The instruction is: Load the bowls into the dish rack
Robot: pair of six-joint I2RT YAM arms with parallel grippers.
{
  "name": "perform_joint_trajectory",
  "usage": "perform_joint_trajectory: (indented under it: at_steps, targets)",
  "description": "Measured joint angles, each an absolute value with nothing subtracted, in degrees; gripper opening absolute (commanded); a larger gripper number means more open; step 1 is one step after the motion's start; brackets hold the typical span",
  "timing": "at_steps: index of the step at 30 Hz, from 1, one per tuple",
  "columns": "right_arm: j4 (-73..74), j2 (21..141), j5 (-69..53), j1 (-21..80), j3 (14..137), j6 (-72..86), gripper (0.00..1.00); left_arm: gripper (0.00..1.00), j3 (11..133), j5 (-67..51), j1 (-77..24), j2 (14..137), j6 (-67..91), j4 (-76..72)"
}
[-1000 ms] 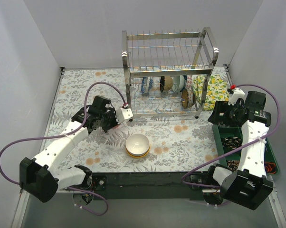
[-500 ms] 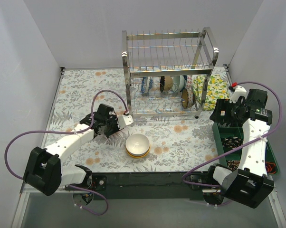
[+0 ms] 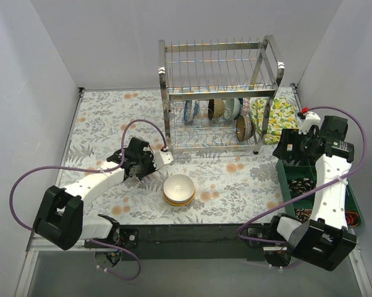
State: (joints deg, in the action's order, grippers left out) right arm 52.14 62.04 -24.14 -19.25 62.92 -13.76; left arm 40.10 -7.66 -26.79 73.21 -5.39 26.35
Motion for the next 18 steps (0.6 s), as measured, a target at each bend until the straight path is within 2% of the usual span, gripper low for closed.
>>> perform_joint_trajectory:
  at_steps: [6, 10, 14, 18]
  targets:
    - [52.1, 62.4, -24.2, -19.2, 62.9, -13.8, 0.89, 0.00, 41.4, -7.6, -26.8, 73.2, -5.0, 29.3]
    - [52.1, 62.4, -24.1, -19.2, 62.9, -13.8, 0.89, 0.00, 48.6, -9.3, -26.8, 71.7, -2.8, 38.0]
    - [52.1, 62.3, -24.1, -19.2, 62.9, -13.8, 0.89, 0.00, 62.5, -17.5, -26.8, 68.5, -0.7, 46.5]
    - [52.2, 62.1, -23.9, -19.2, 62.8, -13.8, 0.89, 0.00, 70.3, -30.5, -28.9, 65.8, -1.0, 49.8]
